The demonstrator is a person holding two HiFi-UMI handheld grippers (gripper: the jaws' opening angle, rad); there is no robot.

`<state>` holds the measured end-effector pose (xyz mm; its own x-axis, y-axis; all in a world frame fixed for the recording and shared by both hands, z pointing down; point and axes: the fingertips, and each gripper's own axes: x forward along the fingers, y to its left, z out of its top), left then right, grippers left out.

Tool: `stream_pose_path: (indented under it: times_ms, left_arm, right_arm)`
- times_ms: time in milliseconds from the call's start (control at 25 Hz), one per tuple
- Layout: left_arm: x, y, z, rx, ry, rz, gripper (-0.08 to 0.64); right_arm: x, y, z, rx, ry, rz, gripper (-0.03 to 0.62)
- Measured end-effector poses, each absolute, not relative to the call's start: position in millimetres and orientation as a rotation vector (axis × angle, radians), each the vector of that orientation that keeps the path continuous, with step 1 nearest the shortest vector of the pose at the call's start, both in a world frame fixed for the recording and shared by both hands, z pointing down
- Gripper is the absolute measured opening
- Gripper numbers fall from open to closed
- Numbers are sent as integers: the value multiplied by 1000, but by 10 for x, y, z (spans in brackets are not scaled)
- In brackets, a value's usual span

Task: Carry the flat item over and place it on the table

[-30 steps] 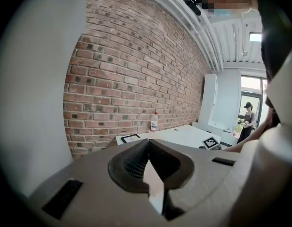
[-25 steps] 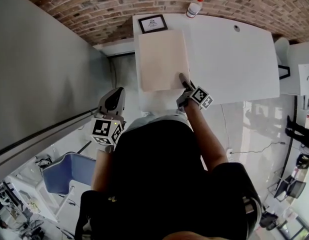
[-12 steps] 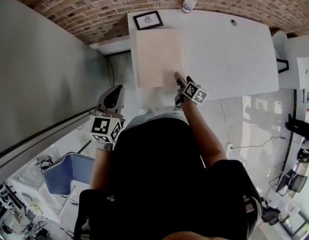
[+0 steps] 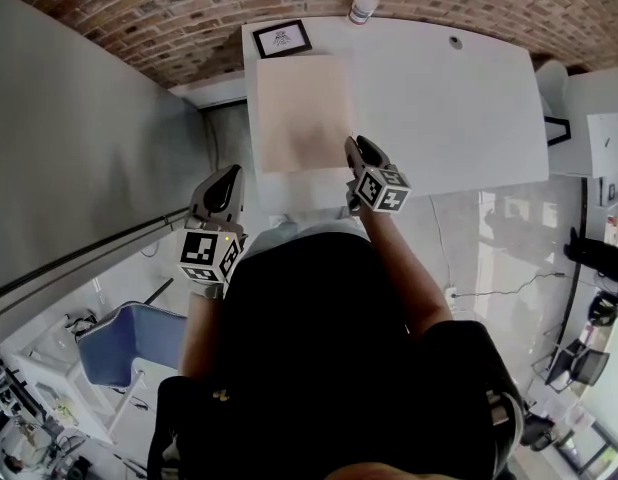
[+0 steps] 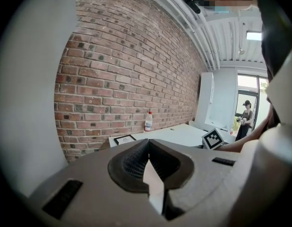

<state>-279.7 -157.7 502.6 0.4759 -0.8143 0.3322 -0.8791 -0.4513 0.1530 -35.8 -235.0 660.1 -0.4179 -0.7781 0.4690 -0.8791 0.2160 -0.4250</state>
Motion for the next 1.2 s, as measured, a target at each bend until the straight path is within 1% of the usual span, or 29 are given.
stream_pose_path:
  times_ms: [120, 240, 520, 880, 1200]
  left_arm:
    - [-2713, -1596, 4968, 2422, -1458, 283, 3]
    - [-2636, -1630, 4887, 2426, -1472, 255, 4]
    - [-2399, -1713, 4655, 2446, -1503, 177, 3]
    - [-1957, -1725, 4390, 2525, -1494, 135, 4]
    - [-1596, -1648, 4121, 2615, -1386, 45, 3]
  right_arm:
    - [-401, -2377, 6293, 1531, -2407, 849, 49]
    - [-483, -2384, 5981, 1441, -2481, 711, 14]
    - [-618, -2285, 5266, 1229, -2627, 463, 11]
    - [-480, -2074, 4489, 1117, -2778, 317, 11]
    - [-286, -1875, 4113, 1075, -2849, 250, 11]
